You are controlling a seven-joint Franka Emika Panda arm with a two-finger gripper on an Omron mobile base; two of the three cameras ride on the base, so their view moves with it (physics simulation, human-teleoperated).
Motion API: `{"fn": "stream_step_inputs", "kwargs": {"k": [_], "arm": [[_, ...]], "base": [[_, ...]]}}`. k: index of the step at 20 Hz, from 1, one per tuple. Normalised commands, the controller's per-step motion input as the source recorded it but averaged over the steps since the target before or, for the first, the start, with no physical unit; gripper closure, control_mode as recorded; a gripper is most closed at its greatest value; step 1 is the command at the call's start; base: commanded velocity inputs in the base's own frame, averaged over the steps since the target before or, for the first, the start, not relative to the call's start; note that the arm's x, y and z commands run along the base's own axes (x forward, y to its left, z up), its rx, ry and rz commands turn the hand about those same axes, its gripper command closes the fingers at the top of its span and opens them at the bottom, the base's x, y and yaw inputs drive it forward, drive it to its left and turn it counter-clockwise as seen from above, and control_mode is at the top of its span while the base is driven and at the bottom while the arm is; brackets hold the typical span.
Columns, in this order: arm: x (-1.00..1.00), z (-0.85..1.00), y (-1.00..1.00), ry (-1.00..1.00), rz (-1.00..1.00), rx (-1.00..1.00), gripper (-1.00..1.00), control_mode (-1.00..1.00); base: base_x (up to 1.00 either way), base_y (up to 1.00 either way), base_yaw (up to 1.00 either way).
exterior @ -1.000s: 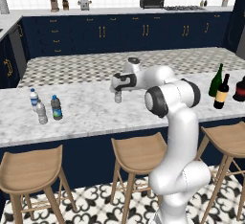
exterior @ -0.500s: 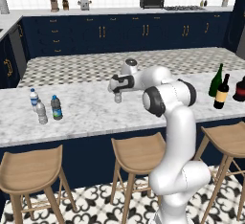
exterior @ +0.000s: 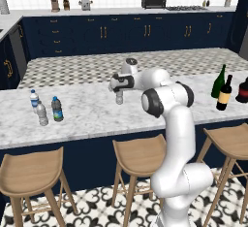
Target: Move the plastic bottles in the middle to the plastics group, and the glass bottles in the middle to the glass group.
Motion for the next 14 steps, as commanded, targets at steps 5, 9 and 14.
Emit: {"fn": "stream_step_inputs", "kwargs": {"k": [5, 9, 14], "arm": [[0.01, -0.17, 0.0, 0.0, 0.0, 0.0, -1.0, -1.0], [0.0, -0.16, 0.0, -0.03, 0.0, 0.0, -1.0, -1.0], [0.03, 0.0, 0.01, -0.07, 0.0, 0.0, -1.0, -1.0]], "base": [[0.0, 0.0, 0.0], [0.0, 0.0, 0.0], [0.0, 0.0, 0.0]]}}
